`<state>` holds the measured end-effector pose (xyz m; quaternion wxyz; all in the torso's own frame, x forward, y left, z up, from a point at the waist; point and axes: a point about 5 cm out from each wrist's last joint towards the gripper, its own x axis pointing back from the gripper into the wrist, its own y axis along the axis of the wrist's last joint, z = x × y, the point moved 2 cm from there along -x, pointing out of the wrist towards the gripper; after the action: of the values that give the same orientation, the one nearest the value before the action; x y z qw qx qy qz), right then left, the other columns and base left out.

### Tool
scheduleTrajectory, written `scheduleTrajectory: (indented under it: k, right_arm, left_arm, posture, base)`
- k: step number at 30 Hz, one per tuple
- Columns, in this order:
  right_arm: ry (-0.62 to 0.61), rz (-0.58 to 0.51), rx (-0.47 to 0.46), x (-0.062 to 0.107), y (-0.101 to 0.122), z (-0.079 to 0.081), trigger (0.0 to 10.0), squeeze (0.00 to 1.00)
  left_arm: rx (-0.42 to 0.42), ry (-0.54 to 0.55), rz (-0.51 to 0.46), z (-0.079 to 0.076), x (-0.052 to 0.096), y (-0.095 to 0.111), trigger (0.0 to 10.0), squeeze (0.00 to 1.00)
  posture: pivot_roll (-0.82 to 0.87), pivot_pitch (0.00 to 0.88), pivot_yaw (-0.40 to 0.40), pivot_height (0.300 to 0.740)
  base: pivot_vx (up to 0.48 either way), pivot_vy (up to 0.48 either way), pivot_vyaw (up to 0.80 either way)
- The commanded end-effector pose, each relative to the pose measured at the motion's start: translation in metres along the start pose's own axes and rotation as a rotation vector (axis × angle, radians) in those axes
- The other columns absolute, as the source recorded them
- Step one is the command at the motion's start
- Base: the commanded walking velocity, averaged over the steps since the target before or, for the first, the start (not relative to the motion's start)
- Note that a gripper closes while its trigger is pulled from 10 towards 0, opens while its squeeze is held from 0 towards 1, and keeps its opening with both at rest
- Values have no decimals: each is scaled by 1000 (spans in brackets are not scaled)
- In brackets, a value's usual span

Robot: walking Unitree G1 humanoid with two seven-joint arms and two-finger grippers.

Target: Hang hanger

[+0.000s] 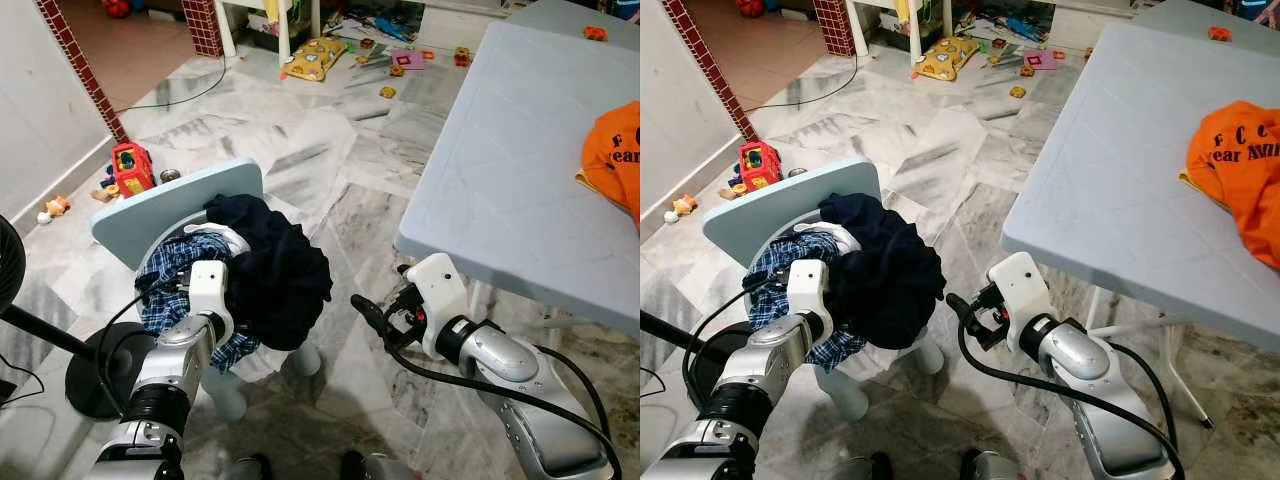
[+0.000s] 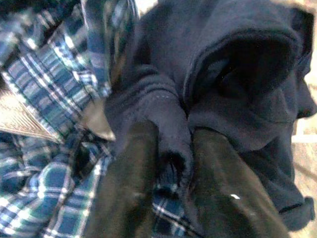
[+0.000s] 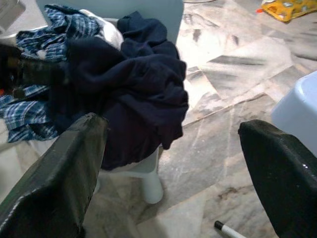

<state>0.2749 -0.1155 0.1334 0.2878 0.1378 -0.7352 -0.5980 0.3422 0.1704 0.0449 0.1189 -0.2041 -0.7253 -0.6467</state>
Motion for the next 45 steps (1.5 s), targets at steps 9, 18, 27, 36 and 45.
scheduleTrajectory:
  k: [9,18,27,36,45]
  right_arm:
    - [43,24,0,1,-7,4,10000,0]
    - [51,15,12,-5,-6,7,10000,0]
    - [32,8,2,-11,-10,6,10000,0]
    - [38,-15,4,-24,-8,7,10000,0]
    - [58,-38,3,-37,-8,14,10000,0]
  left_arm:
    - [-19,79,-196,7,40,28,0,0]
    - [-47,156,-364,13,60,68,0,0]
    - [-239,214,-593,7,89,125,0,0]
    - [-489,368,-722,12,128,163,0,0]
    - [-707,624,-795,46,165,196,0,0]
  posture:
    - [-121,151,14,740]
    - [-98,141,21,740]
    - [-63,113,27,740]
    - [-3,83,20,740]
    - [40,51,16,740]
  base:
    - [0,0,0]
    - [0,0,0]
    - [0,0,0]
    - [0,0,0]
    - [0,0,0]
